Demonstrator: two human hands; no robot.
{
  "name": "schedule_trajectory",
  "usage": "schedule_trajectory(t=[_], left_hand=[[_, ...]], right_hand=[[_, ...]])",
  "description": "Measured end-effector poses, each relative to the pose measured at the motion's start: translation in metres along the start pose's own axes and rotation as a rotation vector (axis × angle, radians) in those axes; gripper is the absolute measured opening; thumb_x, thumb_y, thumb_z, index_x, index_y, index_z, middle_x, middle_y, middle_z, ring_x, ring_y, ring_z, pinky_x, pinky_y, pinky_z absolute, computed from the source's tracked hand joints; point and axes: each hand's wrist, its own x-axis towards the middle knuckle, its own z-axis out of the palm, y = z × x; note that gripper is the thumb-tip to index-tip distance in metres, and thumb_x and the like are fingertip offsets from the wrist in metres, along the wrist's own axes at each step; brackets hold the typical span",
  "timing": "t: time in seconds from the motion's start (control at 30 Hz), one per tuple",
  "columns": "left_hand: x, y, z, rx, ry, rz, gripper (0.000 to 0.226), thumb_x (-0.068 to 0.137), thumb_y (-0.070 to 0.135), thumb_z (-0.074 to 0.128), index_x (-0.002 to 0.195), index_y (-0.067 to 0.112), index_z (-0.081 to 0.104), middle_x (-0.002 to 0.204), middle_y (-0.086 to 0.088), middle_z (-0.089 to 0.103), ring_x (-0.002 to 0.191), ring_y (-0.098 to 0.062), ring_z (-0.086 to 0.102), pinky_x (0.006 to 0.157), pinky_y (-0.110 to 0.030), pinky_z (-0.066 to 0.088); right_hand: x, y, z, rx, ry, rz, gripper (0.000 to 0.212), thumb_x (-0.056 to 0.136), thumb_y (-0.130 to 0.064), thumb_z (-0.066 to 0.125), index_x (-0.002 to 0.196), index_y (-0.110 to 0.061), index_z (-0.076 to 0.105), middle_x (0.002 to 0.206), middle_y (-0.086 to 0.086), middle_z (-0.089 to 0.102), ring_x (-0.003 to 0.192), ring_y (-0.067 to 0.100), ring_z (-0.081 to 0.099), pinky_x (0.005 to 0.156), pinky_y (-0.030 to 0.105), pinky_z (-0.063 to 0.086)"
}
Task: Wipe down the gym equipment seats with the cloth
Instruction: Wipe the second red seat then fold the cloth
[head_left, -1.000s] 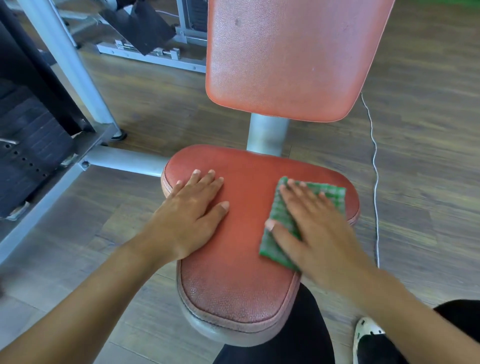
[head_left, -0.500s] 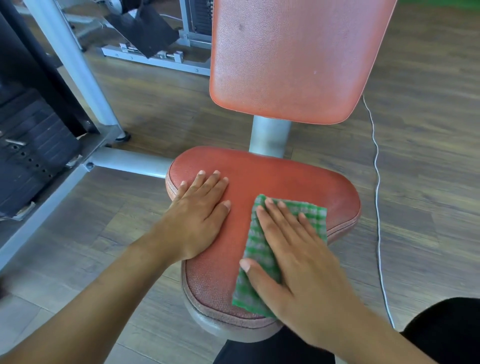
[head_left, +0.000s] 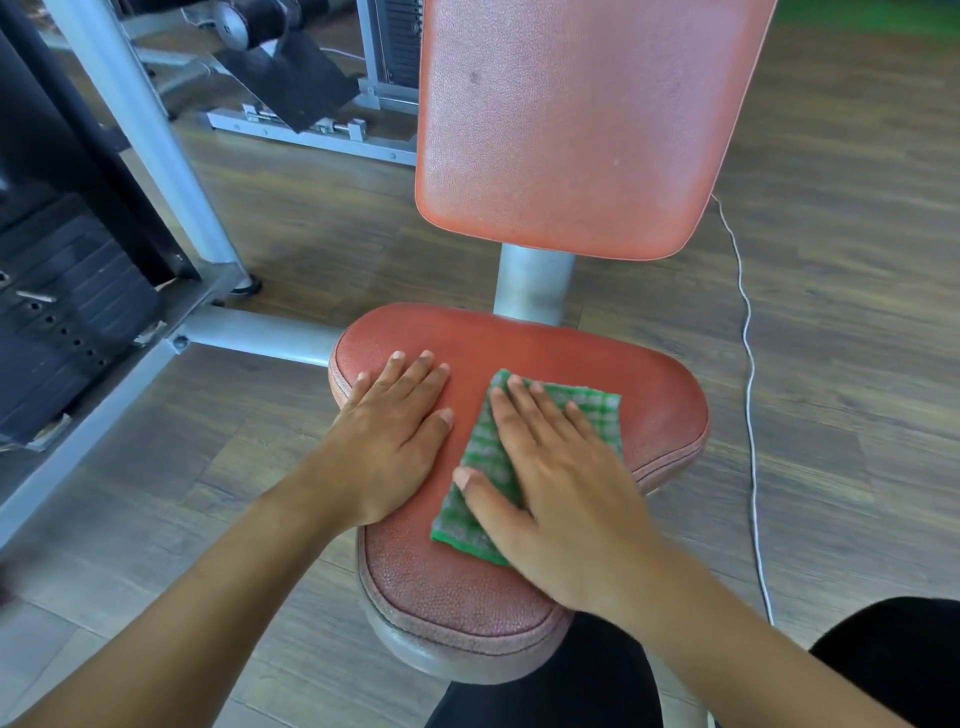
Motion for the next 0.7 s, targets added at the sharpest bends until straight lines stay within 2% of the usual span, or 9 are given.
schedule_trajectory(t=[0.1,0.23,0.3,0.4,0.47,0.53,0.6,0.7], left_hand=[[0.0,0.001,0.0,-0.009,0.008,-0.004,0.073,0.082,0.051,0.013,0.151,0.028,0.017,0.159,0.011,0.005,0.144,-0.004,-0.007,0.113,-0.025,-0.01],[0.001,0.002,0.0,-0.011,-0.012,-0.021,0.074,0.081,0.055,0.011,0.151,0.03,0.015,0.159,0.014,0.003,0.143,-0.001,-0.009,0.114,-0.024,-0.011],[0.001,0.002,0.0,-0.025,0.007,-0.009,0.084,0.075,0.064,0.005,0.151,0.031,0.016,0.158,0.015,0.004,0.138,0.004,-0.01,0.112,-0.022,-0.011],[0.002,-0.002,-0.001,-0.025,0.006,0.007,0.092,0.067,0.065,0.0,0.15,0.03,0.018,0.156,0.017,0.003,0.134,0.008,-0.009,0.111,-0.02,-0.01],[0.001,-0.002,-0.006,-0.056,-0.025,0.011,0.078,0.08,0.063,0.012,0.15,0.03,0.018,0.155,0.017,0.004,0.134,0.008,-0.007,0.111,-0.017,-0.009],[0.0,-0.001,-0.017,-0.143,-0.022,-0.03,0.053,0.099,0.042,0.034,0.149,0.028,0.023,0.157,0.013,0.013,0.136,0.008,0.001,0.108,-0.011,-0.003],[0.003,0.003,-0.03,-0.19,0.056,-0.083,0.051,0.099,0.024,0.045,0.148,0.028,0.03,0.154,0.013,0.023,0.14,0.003,0.013,0.1,-0.006,0.005],[0.016,0.021,-0.038,-0.127,0.151,-0.026,0.052,0.098,0.025,0.046,0.148,0.027,0.032,0.153,0.013,0.028,0.141,-0.003,0.02,0.1,-0.007,0.011]], right_hand=[[0.015,0.026,-0.004,-0.03,-0.015,0.088,0.089,0.08,-0.067,0.001,0.154,-0.018,0.004,0.161,-0.002,-0.004,0.147,0.01,-0.005,0.119,0.03,-0.007],[0.06,0.049,-0.004,-0.088,-0.064,0.208,0.076,0.096,-0.058,0.019,0.154,-0.01,0.005,0.162,0.007,0.0,0.148,0.018,-0.001,0.12,0.038,0.0],[0.071,0.04,0.0,-0.066,-0.07,0.19,0.076,0.097,-0.055,0.021,0.153,-0.008,0.003,0.162,0.009,-0.001,0.148,0.02,-0.002,0.12,0.039,0.0],[0.066,0.02,0.002,0.027,-0.075,0.085,0.071,0.099,-0.05,0.022,0.154,-0.01,0.002,0.161,0.006,-0.005,0.148,0.017,-0.005,0.12,0.035,-0.005],[0.056,0.019,-0.007,0.159,-0.054,0.042,0.066,0.101,-0.046,0.023,0.154,-0.013,0.001,0.161,0.002,-0.005,0.148,0.013,-0.006,0.117,0.028,-0.006],[0.046,0.032,-0.021,0.24,0.032,0.058,0.062,0.103,-0.04,0.024,0.154,-0.015,0.001,0.161,0.0,-0.004,0.147,0.01,-0.004,0.113,0.022,-0.007],[0.043,0.059,-0.029,0.2,0.128,0.128,0.059,0.103,-0.035,0.024,0.154,-0.012,0.006,0.161,0.004,0.001,0.147,0.014,0.0,0.114,0.024,-0.005],[0.043,0.099,-0.027,0.118,0.103,0.283,0.057,0.103,-0.032,0.025,0.153,-0.007,0.01,0.161,0.01,0.006,0.148,0.019,0.003,0.119,0.032,-0.001]])
